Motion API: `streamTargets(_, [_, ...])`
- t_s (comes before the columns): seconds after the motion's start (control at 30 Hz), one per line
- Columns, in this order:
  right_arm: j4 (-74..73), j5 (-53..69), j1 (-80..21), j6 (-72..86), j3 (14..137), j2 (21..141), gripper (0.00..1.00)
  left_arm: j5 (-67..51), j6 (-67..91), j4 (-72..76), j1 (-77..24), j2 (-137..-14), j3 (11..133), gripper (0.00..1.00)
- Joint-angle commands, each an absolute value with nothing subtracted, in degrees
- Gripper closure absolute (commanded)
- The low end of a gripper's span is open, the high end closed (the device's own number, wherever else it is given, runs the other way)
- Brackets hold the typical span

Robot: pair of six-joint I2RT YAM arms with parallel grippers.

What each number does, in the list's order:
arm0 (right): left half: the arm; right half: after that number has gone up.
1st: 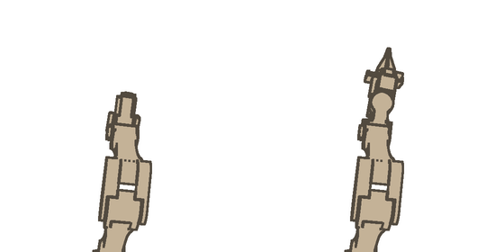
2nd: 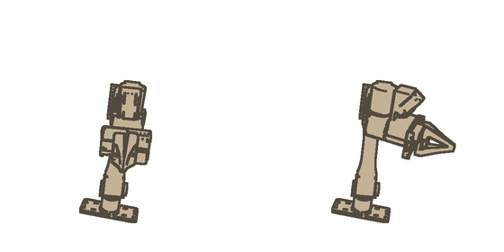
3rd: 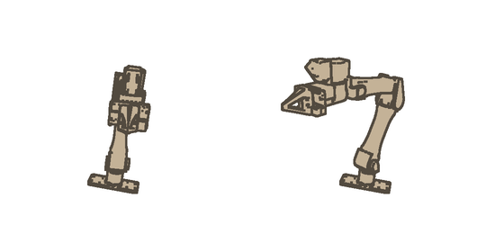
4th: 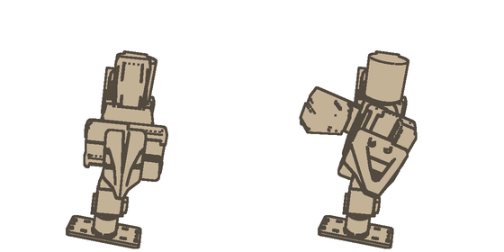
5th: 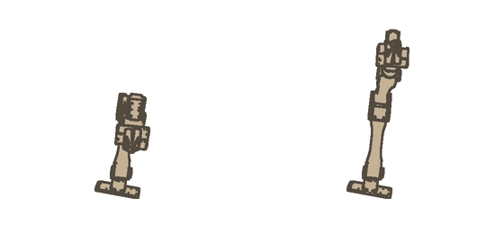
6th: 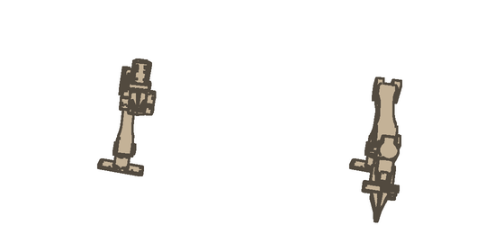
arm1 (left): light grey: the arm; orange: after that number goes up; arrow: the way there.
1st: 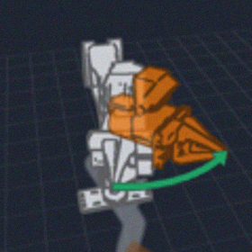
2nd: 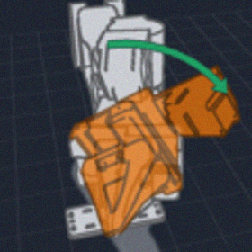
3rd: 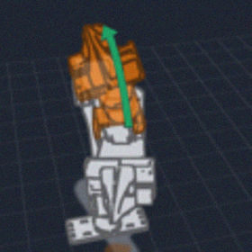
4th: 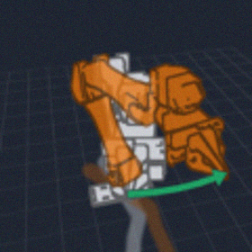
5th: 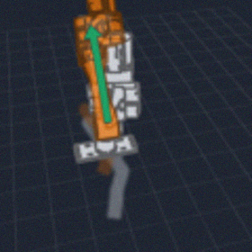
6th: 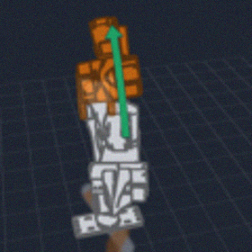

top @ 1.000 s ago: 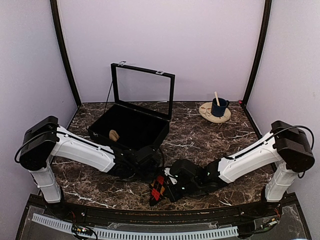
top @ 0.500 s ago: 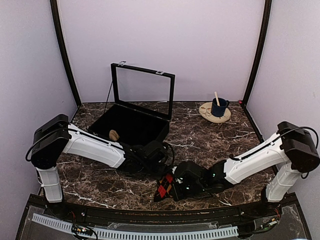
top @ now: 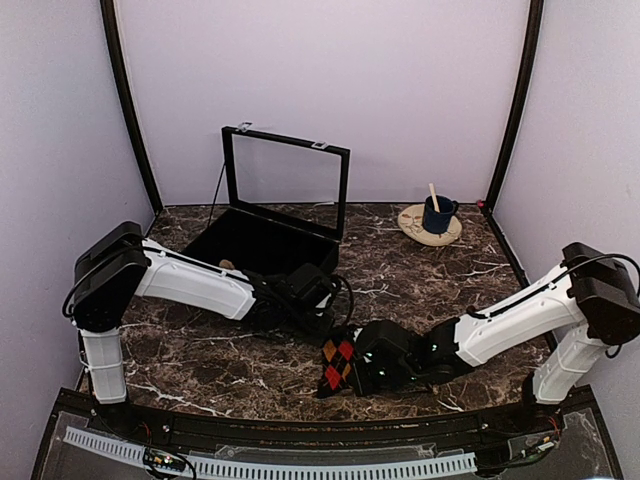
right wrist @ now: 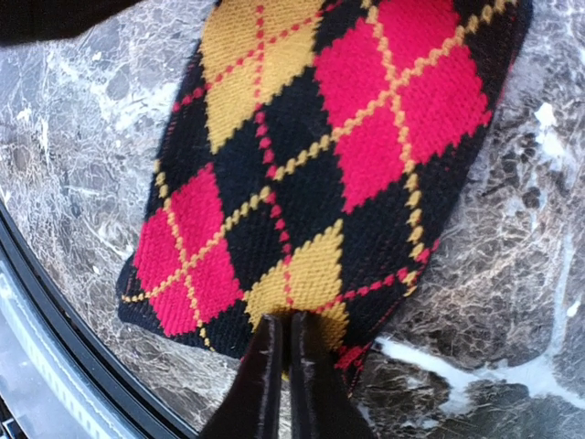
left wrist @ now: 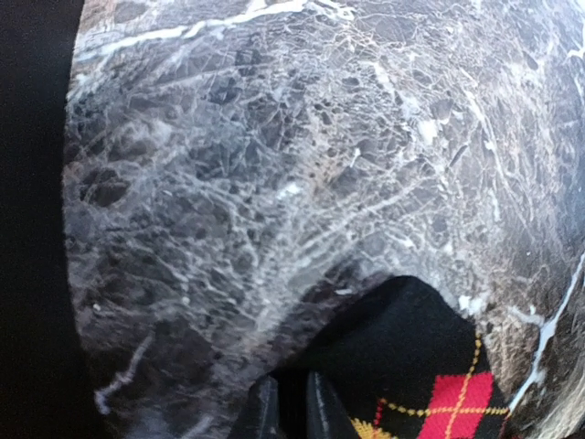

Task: Roll the socks
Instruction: Rotate the sock at the center of the board, then pick up the sock from the center of the board.

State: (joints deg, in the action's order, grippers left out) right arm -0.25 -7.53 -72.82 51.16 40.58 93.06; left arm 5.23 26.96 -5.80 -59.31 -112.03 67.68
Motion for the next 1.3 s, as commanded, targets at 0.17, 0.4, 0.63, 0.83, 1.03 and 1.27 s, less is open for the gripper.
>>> streamTargets(0.17, [-4.8,-9.2,-72.4,47.6,41.2,89.6,0.8,5.5,23.8,-9.3,-58.4,-108.1,69.8,0.75])
streamTargets(0.4, [-9.3,-11.8,-72.3,44.7,44.7,86.3,0.62,6.3,24.5,-9.5,-58.4,-97.9,64.3,0.71])
streamTargets(0.63, [-14.2,-14.3,-71.5,42.6,46.7,82.8,0.55,3.9,22.6,-6.8,-63.1,-86.7,55.2,0.69])
streamTargets(0.83, [-18.1,-15.9,-68.5,40.9,44.4,78.7,0.54,7.3,17.7,-10.6,-75.1,-88.3,55.0,0.68])
streamTargets(1.03, [-21.4,-14.9,-64.6,38.0,43.8,75.7,0.53,11.3,14.1,-11.6,-83.0,-93.7,56.6,0.65])
streamTargets(1.27, [-23.3,-14.1,-63.2,37.0,43.7,74.3,0.53,16.9,7.6,-12.2,-86.1,-100.2,59.3,0.65])
